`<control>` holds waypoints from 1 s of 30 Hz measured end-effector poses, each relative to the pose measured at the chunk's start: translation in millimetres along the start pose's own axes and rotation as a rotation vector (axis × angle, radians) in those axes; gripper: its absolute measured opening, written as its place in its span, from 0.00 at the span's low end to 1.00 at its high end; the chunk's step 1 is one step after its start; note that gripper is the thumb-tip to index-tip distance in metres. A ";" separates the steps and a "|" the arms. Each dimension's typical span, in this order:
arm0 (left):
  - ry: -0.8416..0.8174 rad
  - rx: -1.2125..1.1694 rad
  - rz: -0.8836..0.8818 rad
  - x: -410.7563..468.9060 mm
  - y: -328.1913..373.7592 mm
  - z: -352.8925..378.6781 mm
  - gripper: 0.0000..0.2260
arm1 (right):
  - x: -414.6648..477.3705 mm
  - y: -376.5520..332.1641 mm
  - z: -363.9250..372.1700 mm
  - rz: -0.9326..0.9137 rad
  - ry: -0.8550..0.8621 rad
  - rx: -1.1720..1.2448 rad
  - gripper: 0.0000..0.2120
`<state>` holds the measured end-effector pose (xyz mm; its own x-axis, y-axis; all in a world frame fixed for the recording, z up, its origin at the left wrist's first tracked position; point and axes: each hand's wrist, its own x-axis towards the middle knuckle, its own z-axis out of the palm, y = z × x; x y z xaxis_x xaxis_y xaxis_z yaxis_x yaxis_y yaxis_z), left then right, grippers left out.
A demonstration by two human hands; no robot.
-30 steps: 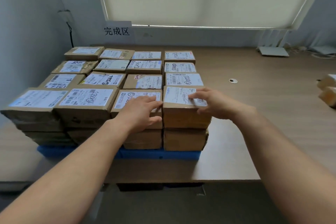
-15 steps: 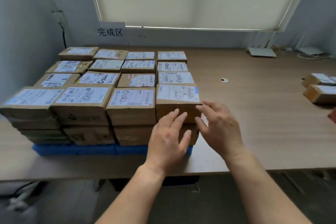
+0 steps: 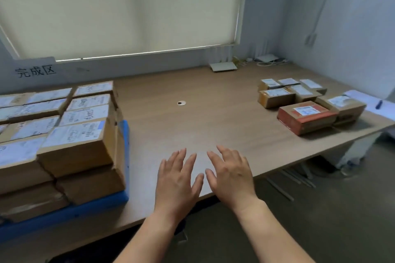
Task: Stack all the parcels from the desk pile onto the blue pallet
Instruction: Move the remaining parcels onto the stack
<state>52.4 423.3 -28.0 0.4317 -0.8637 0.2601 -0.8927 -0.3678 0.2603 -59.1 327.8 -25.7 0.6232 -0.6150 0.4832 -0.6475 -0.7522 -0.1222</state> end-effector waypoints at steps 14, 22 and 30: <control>-0.155 -0.078 0.173 77.3 184.9 88.1 0.40 | -25.6 212.3 -24.6 0.314 -0.048 -0.146 0.30; -0.237 -0.001 0.196 169.8 246.0 154.2 0.40 | 19.5 313.6 -1.4 0.403 -0.147 -0.245 0.35; -0.319 0.007 0.098 293.3 289.9 209.4 0.34 | 110.0 422.1 27.6 0.427 -0.274 -0.244 0.32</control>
<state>-106.9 -8.9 -71.0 0.2826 -0.9590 -0.0211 -0.9294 -0.2792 0.2413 -251.8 -63.9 -48.0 0.3535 -0.9164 0.1879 -0.9297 -0.3664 -0.0380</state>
